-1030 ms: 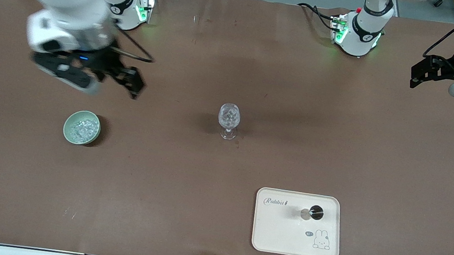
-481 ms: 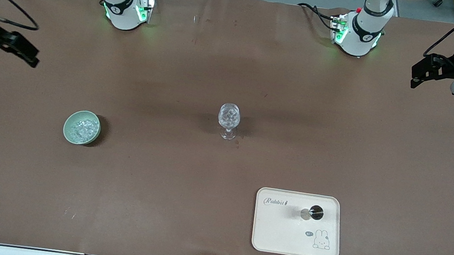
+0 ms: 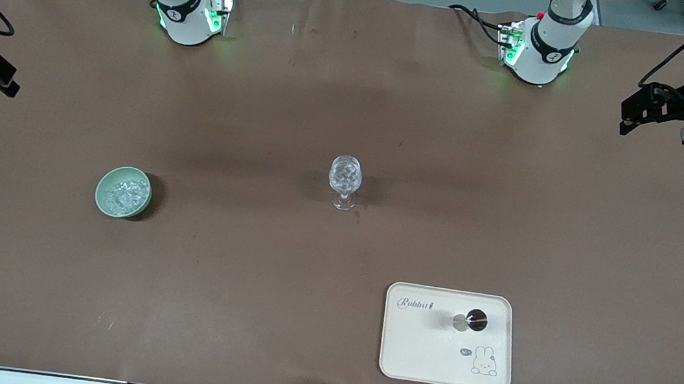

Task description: Pour wine and add ice with both arms

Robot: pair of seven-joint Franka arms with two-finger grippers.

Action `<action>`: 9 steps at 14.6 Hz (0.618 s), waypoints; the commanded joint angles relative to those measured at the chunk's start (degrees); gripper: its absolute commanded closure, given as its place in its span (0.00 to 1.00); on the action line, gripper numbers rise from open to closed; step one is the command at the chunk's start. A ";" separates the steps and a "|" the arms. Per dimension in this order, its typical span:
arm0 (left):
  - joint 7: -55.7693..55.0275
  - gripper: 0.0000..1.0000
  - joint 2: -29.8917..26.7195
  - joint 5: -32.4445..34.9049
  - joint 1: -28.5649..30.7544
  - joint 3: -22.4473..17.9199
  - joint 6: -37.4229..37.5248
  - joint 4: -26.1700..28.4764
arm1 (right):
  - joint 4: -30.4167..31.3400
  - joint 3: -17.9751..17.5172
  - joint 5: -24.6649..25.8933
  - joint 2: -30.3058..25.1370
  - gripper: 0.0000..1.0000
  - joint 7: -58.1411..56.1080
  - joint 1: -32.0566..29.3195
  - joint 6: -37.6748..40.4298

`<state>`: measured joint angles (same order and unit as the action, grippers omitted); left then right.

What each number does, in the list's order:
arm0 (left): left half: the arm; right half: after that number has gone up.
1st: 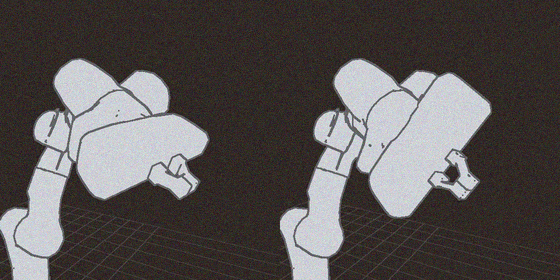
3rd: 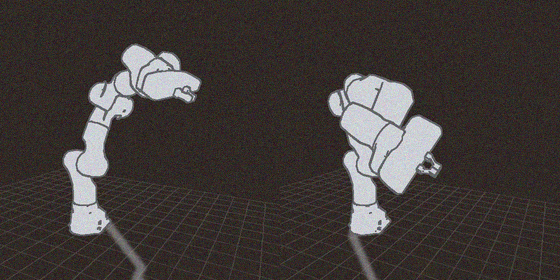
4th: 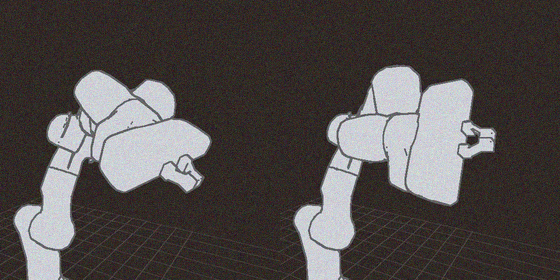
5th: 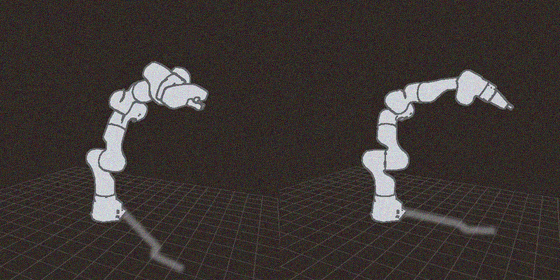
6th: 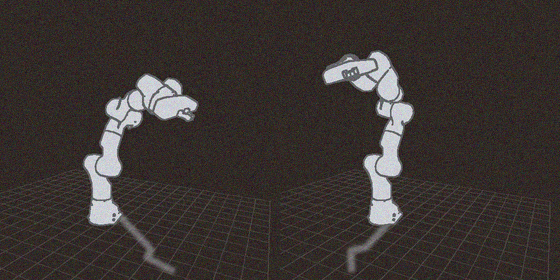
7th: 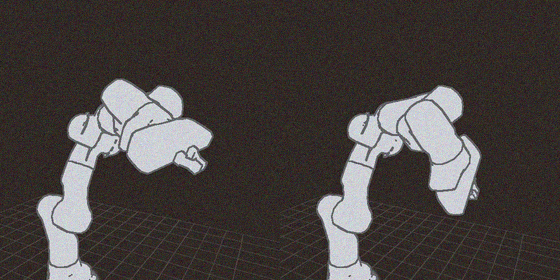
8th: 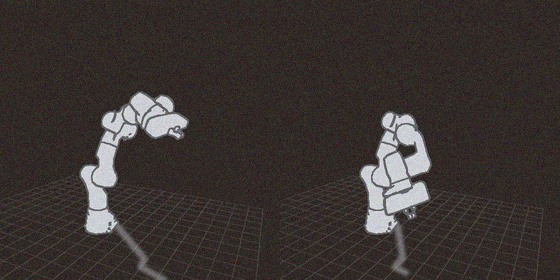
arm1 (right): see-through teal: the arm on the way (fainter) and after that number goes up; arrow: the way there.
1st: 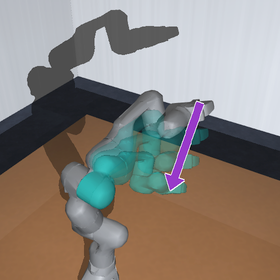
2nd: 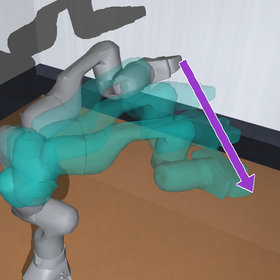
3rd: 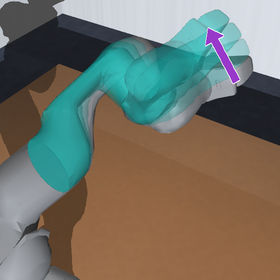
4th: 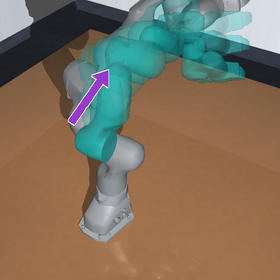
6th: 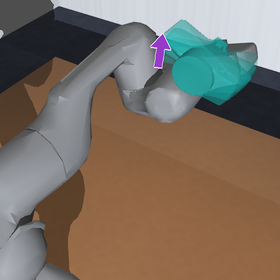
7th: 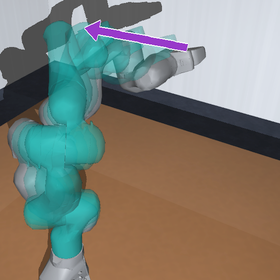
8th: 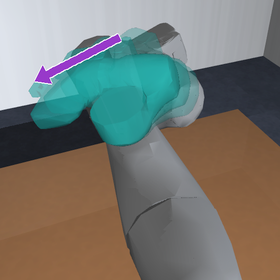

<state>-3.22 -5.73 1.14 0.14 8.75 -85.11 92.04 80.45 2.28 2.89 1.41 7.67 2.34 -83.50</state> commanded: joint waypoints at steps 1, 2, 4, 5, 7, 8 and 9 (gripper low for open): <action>-0.03 0.00 0.45 -0.43 0.57 0.57 -0.14 -1.42 | 2.25 -1.58 -1.13 -2.46 0.00 -0.99 -3.12 -1.05; 0.15 0.00 1.06 -0.35 0.48 0.57 -0.14 -2.30 | 2.25 -1.75 -1.13 -2.46 0.00 -1.34 -3.13 -1.05; 0.67 0.00 1.59 -0.35 0.83 0.48 0.03 -3.10 | 2.25 -1.67 -1.04 -2.46 0.00 -2.48 -2.87 -0.96; 0.76 0.00 1.59 -0.35 0.83 0.39 0.12 -3.27 | 2.25 -1.67 -1.04 -2.46 0.00 -2.40 -2.87 -0.96; -0.11 0.00 1.77 0.09 0.66 0.30 0.21 -3.27 | 2.25 -1.67 -1.04 -2.46 0.00 -2.48 -2.96 -0.96; -0.03 0.00 1.86 0.27 0.57 0.30 0.30 -3.27 | 2.25 -1.67 -1.04 -2.46 0.00 -2.48 -2.96 -0.96; -0.03 0.00 1.77 0.27 0.57 0.56 0.39 -3.27 | 2.25 -1.67 -1.04 -2.46 0.00 -2.48 -3.05 -0.96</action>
<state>-3.23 -4.59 1.14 0.36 8.72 -85.45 90.28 80.85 1.63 2.89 0.31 6.12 0.82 -83.53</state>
